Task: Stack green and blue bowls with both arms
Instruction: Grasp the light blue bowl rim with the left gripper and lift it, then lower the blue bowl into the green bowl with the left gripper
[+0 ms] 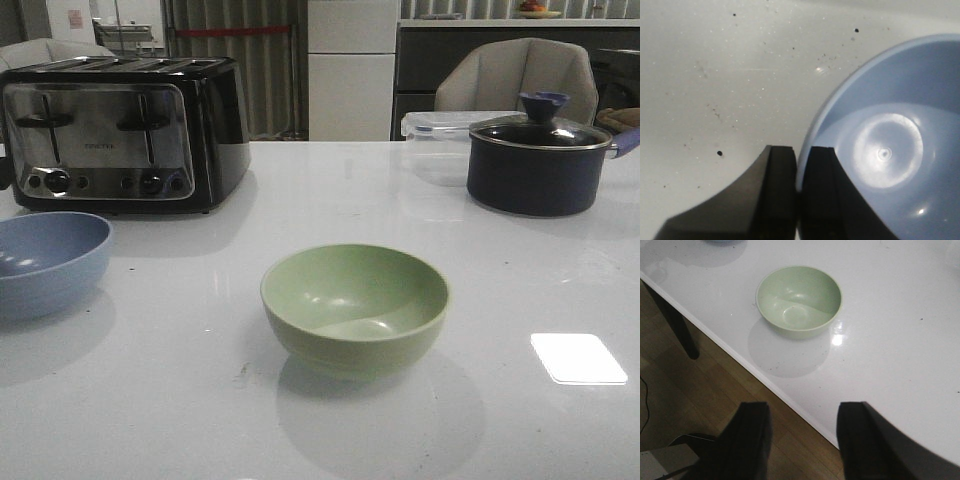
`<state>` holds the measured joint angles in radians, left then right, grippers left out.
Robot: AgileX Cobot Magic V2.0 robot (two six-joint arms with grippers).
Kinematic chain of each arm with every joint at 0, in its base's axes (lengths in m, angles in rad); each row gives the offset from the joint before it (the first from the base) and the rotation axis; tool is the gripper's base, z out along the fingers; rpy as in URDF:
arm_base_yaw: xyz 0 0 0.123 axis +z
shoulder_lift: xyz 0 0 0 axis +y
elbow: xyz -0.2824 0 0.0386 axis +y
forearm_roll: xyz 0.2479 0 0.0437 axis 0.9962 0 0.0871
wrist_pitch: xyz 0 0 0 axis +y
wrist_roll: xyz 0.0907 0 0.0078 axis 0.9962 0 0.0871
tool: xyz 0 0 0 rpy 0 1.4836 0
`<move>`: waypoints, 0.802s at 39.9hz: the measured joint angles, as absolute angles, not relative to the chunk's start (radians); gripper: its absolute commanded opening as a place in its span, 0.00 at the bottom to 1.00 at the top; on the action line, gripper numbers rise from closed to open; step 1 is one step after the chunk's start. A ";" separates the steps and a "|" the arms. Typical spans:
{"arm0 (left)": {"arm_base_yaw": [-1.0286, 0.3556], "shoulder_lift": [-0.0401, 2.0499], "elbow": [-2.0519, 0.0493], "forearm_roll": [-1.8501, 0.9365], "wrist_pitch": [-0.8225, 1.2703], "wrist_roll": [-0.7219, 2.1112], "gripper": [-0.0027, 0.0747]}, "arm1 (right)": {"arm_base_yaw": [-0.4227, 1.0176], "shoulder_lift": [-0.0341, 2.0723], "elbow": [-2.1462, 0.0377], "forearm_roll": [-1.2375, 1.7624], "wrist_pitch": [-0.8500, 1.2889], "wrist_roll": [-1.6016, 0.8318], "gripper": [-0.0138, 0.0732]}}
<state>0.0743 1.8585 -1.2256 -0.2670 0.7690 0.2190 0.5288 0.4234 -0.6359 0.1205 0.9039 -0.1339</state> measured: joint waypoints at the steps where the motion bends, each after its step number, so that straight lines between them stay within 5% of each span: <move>1: 0.074 1.858 -1.227 -0.267 0.772 0.219 0.16 | 0.529 0.423 -0.636 0.120 0.904 -0.134 0.65; 16: 0.048 1.724 -1.367 -0.376 0.983 0.331 0.16 | 0.529 0.423 -0.636 0.120 0.904 -0.136 0.65; 32: -0.272 1.676 -1.583 -0.487 1.074 0.396 0.16 | 0.529 0.423 -0.636 0.120 0.904 -0.136 0.65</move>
